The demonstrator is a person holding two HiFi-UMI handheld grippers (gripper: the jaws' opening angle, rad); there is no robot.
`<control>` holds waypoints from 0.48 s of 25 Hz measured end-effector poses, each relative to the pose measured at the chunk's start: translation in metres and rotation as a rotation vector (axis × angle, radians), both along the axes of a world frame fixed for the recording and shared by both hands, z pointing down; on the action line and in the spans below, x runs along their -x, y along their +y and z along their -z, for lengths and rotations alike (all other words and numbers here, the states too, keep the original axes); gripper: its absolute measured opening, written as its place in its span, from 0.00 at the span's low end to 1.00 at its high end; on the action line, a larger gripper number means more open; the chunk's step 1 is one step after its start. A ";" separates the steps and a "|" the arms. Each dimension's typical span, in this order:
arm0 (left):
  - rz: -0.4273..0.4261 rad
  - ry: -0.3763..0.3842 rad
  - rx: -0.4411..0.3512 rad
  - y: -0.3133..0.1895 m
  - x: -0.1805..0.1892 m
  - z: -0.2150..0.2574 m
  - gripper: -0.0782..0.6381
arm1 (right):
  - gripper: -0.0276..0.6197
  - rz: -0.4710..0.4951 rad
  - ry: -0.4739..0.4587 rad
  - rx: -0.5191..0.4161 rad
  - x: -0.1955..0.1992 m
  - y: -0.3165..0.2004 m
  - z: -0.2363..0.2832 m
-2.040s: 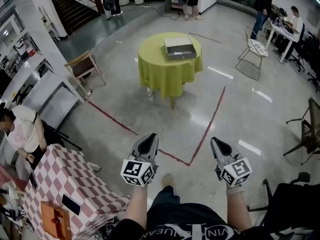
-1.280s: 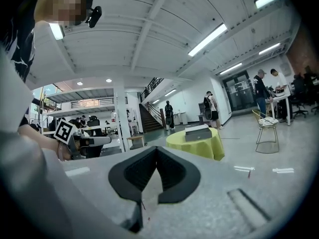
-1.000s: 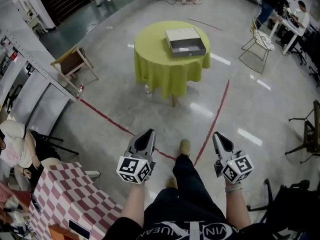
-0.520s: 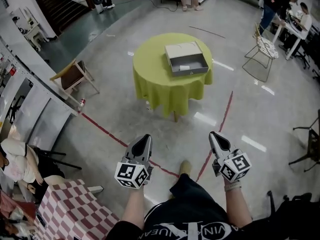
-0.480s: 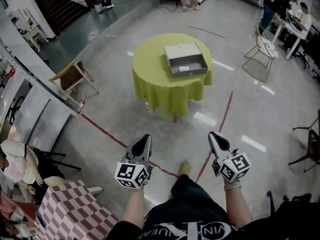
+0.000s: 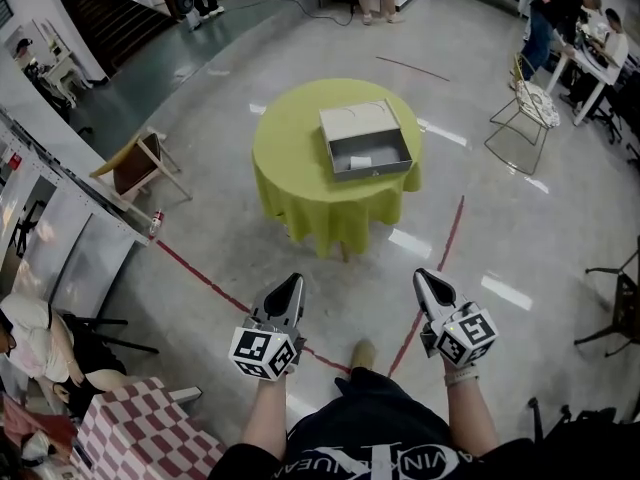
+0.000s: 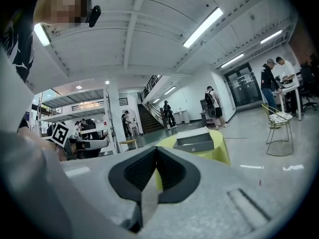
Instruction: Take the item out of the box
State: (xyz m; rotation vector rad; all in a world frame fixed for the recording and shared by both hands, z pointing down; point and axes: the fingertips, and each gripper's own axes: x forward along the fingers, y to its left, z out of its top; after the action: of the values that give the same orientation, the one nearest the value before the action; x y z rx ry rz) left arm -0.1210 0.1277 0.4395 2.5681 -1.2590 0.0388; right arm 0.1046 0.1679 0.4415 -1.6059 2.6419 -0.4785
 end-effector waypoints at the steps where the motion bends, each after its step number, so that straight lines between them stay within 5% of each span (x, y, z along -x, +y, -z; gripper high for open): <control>1: 0.001 -0.002 -0.001 -0.006 -0.003 0.000 0.14 | 0.05 0.001 -0.001 0.001 -0.004 -0.006 -0.001; 12: 0.007 0.010 -0.003 -0.058 -0.042 -0.002 0.14 | 0.05 0.016 -0.001 0.010 -0.040 -0.058 -0.005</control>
State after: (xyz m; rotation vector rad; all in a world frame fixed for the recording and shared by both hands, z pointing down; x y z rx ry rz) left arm -0.0786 0.0694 0.4415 2.5633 -1.2656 0.0223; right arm 0.1442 0.1103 0.4469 -1.5876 2.6583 -0.4944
